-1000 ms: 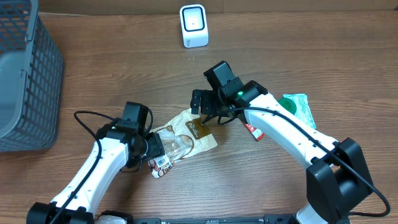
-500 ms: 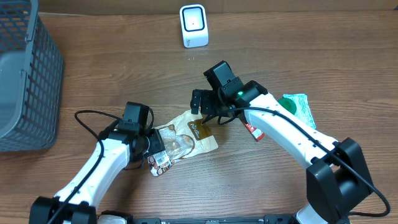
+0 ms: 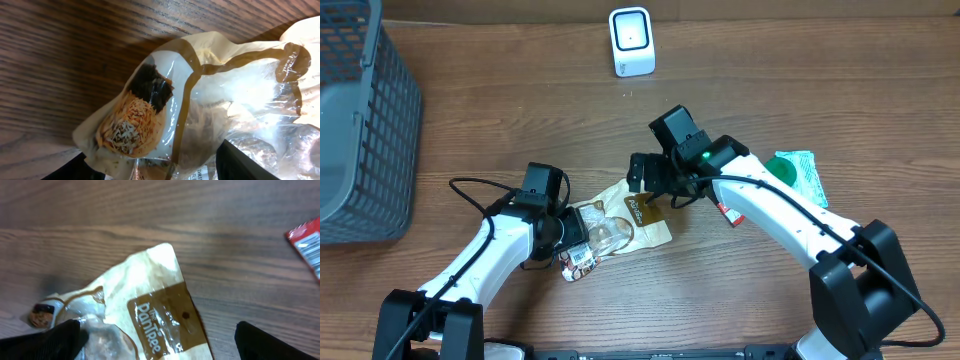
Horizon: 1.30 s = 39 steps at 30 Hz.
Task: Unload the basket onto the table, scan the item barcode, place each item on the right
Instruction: 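Hold the snack bag with the left gripper while right gripper lowers, then grasp the snack bag's brown label edge with the right gripper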
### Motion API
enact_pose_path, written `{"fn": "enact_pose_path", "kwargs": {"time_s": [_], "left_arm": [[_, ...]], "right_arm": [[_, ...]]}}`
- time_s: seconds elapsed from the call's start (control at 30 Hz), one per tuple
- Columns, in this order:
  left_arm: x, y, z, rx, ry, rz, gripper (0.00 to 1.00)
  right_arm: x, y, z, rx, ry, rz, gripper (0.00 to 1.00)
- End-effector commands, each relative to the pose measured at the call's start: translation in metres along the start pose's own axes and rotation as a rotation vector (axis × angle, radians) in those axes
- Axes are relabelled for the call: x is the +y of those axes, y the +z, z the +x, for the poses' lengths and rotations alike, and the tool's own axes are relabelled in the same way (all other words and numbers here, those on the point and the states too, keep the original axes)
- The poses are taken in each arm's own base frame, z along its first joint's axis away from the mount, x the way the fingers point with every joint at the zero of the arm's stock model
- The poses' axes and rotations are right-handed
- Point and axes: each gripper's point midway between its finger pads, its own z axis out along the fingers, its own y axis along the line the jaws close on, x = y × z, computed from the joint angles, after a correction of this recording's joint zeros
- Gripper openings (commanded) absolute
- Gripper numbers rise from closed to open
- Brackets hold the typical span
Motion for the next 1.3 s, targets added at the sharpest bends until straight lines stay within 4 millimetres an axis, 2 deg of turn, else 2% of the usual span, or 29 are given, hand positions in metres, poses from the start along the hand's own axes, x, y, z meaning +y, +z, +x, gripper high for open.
{"fn": "enact_pose_path", "kwargs": {"time_s": [0.0, 0.1, 0.23, 0.43, 0.73, 1.03, 1.27], "left_arm": [[0.004, 0.006, 0.006, 0.023, 0.021, -0.021, 0.6], [0.004, 0.006, 0.006, 0.023, 0.021, -0.021, 0.6], [0.004, 0.006, 0.006, 0.024, 0.024, -0.022, 0.6], [0.004, 0.006, 0.006, 0.024, 0.028, -0.023, 0.61], [0.003, 0.006, 0.003, 0.013, 0.04, -0.018, 0.59], [-0.011, 0.005, -0.017, -0.073, 0.133, 0.037, 0.59], [-0.023, -0.001, -0.034, -0.135, 0.172, 0.068, 0.57]], "right_arm": [[0.007, 0.01, 0.016, 0.048, -0.015, -0.027, 1.0], [0.018, 0.017, 0.029, 0.06, -0.054, -0.037, 1.0], [0.022, 0.022, 0.038, 0.064, -0.079, -0.035, 1.0], [0.018, 0.032, 0.047, 0.081, -0.046, -0.02, 1.0], [0.013, 0.058, 0.064, 0.136, -0.013, 0.02, 1.0], [0.012, 0.061, 0.063, 0.132, -0.001, 0.024, 1.0], [0.005, 0.061, 0.053, 0.089, 0.025, 0.058, 1.0]]}}
